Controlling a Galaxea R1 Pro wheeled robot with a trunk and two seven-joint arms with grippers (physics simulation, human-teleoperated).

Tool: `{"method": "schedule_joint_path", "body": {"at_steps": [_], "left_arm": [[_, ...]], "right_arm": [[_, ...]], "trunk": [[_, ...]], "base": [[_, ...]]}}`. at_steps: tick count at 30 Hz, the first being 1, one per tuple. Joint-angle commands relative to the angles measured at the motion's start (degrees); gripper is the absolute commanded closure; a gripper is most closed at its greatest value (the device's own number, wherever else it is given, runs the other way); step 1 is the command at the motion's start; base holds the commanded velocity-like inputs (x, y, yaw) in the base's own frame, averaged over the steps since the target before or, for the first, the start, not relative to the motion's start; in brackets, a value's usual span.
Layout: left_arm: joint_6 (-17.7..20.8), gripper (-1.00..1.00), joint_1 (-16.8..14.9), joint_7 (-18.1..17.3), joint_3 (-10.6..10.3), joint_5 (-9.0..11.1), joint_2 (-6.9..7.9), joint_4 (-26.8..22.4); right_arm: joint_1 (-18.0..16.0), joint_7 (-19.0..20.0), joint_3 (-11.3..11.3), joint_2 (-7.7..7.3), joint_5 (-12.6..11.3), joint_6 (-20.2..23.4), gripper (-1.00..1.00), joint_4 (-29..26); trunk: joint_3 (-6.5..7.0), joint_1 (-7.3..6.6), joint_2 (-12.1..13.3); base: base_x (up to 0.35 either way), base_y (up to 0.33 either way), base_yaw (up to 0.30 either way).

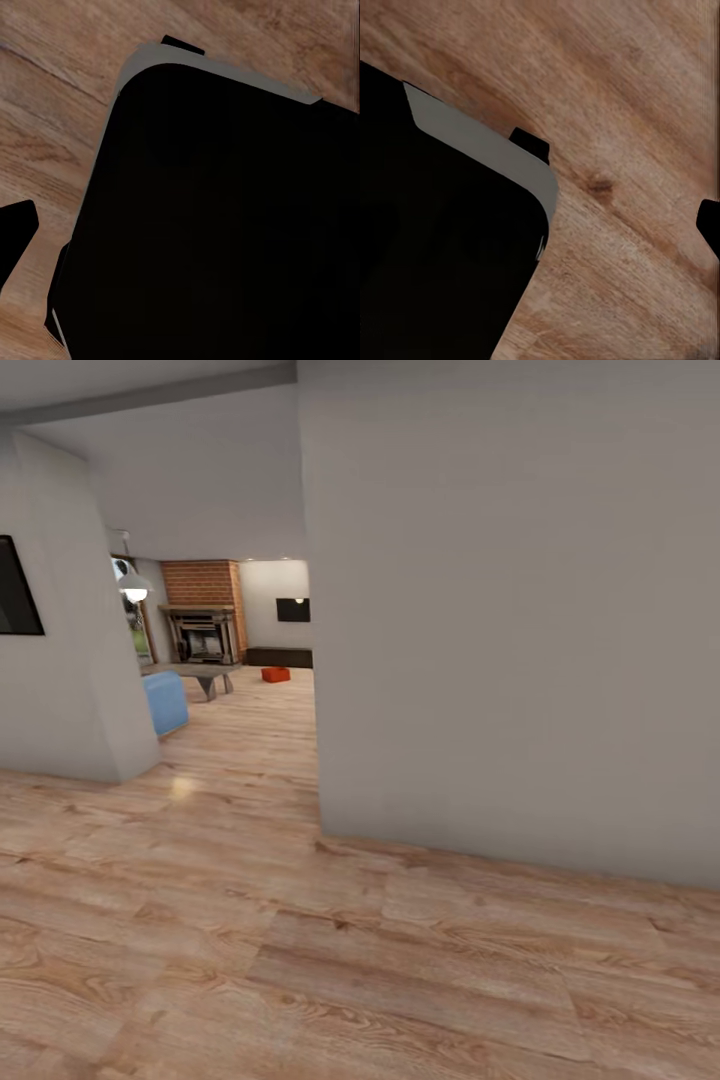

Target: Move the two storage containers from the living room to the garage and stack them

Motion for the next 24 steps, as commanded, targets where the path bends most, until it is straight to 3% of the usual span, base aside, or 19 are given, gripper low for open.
{"method": "schedule_joint_path", "body": {"at_steps": [1, 24], "left_arm": [[-0.11, -1.00, -0.01, 0.07, -0.05, 0.22, -0.01, -0.03], [-0.08, -1.00, -0.01, 0.07, 0.04, 0.21, 0.03, -0.03]], "right_arm": [[-0.07, -0.23, 0.00, 0.05, 0.34, -0.23, -1.00, 0.18], [-0.07, -0.23, -0.07, 0.51, 0.12, 0.04, -1.00, 0.18]], "trunk": [[-0.05, 0.03, -0.03], [-0.05, 0.03, -0.03]], "base": [[0.325, 0.000, 0.000], [0.325, 0.000, 0.000]]}}
